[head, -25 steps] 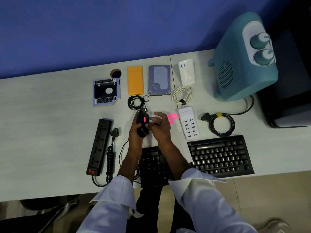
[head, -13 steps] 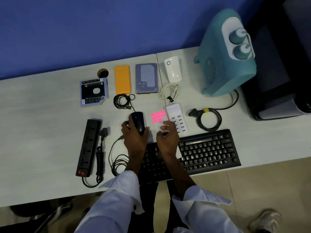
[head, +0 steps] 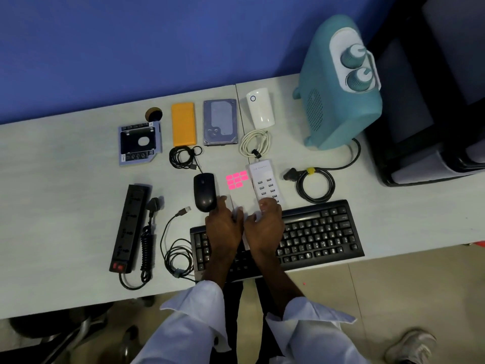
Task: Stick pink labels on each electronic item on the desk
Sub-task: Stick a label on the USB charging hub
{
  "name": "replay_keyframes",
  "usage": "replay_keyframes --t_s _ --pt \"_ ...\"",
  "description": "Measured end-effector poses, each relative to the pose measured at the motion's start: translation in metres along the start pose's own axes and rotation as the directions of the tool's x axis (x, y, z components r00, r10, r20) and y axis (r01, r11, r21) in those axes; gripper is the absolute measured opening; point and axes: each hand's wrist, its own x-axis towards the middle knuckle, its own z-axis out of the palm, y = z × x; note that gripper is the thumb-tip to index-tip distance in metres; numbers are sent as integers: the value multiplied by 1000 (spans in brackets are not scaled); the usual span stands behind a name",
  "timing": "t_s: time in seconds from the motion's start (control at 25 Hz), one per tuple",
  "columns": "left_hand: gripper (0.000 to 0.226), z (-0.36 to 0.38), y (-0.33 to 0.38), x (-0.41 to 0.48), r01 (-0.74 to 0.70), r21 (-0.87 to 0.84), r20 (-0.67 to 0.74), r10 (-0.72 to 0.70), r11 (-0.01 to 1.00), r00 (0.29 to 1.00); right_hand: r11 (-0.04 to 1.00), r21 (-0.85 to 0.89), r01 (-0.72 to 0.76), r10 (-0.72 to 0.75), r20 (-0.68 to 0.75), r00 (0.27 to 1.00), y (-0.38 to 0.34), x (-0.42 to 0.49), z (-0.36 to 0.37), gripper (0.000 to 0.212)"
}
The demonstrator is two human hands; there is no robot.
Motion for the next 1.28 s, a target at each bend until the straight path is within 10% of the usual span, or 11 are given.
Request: replay_keyframes --t_s 0.36,0.8,1.28 --pt "57 -15 -2 0 182 -448 117 -145 875 983 955 259 -147 112 145 983 -14 21 10 29" --pt "28 -32 9 12 -157 -319 -121 125 934 985 892 296 -341 237 337 911 -15 39 14 13" --pt "14 -40 10 31 -121 -334 -145 76 935 987 942 237 -237 160 303 940 -16 37 10 13"
